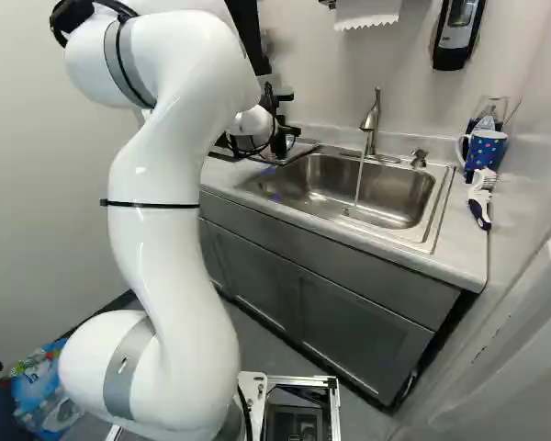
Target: Rinse the cup and place it in the tray
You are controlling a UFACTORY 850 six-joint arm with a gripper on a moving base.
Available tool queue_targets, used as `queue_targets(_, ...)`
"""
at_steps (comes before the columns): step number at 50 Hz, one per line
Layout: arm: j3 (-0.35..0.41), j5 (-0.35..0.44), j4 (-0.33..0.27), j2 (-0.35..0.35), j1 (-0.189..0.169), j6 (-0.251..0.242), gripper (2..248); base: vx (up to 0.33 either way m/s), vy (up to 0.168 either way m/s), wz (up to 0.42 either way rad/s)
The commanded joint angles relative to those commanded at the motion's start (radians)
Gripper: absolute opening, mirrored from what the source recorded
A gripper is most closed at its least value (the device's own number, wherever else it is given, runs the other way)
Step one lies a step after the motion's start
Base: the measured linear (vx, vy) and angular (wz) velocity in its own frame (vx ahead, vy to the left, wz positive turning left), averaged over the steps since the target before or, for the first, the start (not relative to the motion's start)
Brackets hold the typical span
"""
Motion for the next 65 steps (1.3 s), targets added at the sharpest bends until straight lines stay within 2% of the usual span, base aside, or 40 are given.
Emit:
queue_targets(1,0.0,0.0,0.0,0.0,0.0,0.0,247,0.0,0.0,0.0)
queue_targets(65,-0.034,0.0,0.0,0.069,0.0,0.0,247,0.0,0.0,0.0)
